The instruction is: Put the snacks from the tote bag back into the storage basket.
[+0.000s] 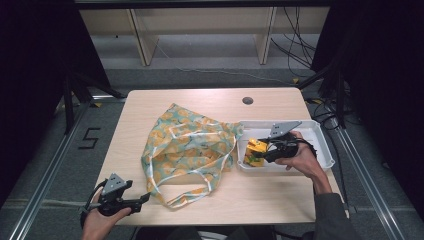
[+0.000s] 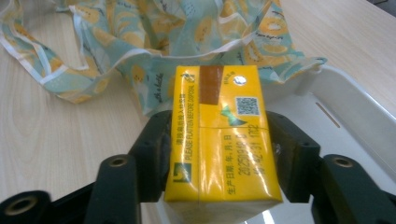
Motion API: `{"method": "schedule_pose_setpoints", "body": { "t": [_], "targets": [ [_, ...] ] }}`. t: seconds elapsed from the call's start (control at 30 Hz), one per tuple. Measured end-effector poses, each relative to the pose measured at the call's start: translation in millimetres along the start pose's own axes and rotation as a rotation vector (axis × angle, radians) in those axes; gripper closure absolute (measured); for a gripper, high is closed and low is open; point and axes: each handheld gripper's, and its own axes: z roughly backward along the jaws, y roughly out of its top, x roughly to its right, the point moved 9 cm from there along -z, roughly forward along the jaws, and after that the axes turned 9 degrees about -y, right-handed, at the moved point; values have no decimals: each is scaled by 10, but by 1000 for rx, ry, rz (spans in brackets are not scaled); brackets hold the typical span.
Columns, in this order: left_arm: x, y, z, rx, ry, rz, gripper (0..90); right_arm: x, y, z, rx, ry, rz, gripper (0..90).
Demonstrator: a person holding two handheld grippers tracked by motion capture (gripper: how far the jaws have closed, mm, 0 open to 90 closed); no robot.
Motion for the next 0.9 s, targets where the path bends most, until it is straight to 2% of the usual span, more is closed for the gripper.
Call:
{"method": "schedule_pose_setpoints", "body": {
  "t": [0.03, 0.07, 0.1, 0.13, 0.17, 0.2, 0.23, 0.27, 0.37, 0.4, 0.43, 0.5, 0.53, 0.57, 0.6, 0.7, 0.73, 0.77, 0.8, 0.83, 0.87, 0.9],
  "targets": [
    [0, 0, 0, 0, 0, 0, 182, 0, 0, 0, 0, 0, 0, 446],
    [5, -2, 2, 3, -3, 6, 182, -2, 25, 30, 8, -16, -16, 409],
    [-1, -21, 11, -13, 1, 8, 182, 0, 35, 50, 11, -31, -25, 397],
    [-13, -29, 26, -31, -1, -13, 182, 1, 46, 75, 19, -43, -33, 384],
    [-13, -29, 26, -31, -1, -13, 182, 1, 46, 75, 19, -43, -33, 384],
    [4, 1, -3, 8, -1, 18, 182, -11, 54, 99, 30, -36, -24, 367],
    [4, 6, -8, 15, -3, 22, 182, -24, 50, 163, 45, -44, -58, 342],
    [-12, -21, 7, -11, 3, 10, 182, -27, 37, 190, 46, -55, -83, 329],
    [-3, -8, -2, 4, 2, 22, 182, -36, 2, 235, 43, -63, -95, 316],
    [-12, 7, 0, 11, 0, 2, 182, -32, -27, 289, 48, -80, -114, 309],
    [0, -1, -3, 10, -1, 20, 182, -25, -36, 307, 55, -81, -102, 305],
    [-4, -11, -3, 2, 2, 21, 182, -13, -65, 367, 51, -111, -143, 298],
    [-12, -1, -6, 9, 3, 9, 182, -12, -80, 400, 47, -112, -152, 298],
    [-7, 1, -6, 11, -2, 18, 182, -8, -89, 423, 56, -116, -150, 299],
    [-14, 3, 2, 6, -1, 4, 182, 0, -98, 443, 65, -128, -155, 311],
    [-12, 3, -4, 5, 0, 6, 182, -4, -136, 492, 61, -139, -160, 340],
    [-4, 6, -14, 17, 2, 20, 182, -55, -169, 523, 61, -136, -173, 387],
    [-4, 6, -14, 17, 2, 20, 182, -55, -169, 523, 61, -136, -173, 387],
    [-14, 7, -8, 13, 3, 4, 182, -73, -200, 554, 64, -136, -148, 463],
    [-14, 7, -8, 13, 3, 4, 182, -73, -200, 554, 64, -136, -148, 463],
    [-14, 7, -10, 14, 4, 8, 182, -102, -219, 572, 57, -135, -136, 535],
    [-32, -17, 22, -31, 5, -15, 182, -143, -238, 604, 60, -119, -96, 641]
  ]
}}
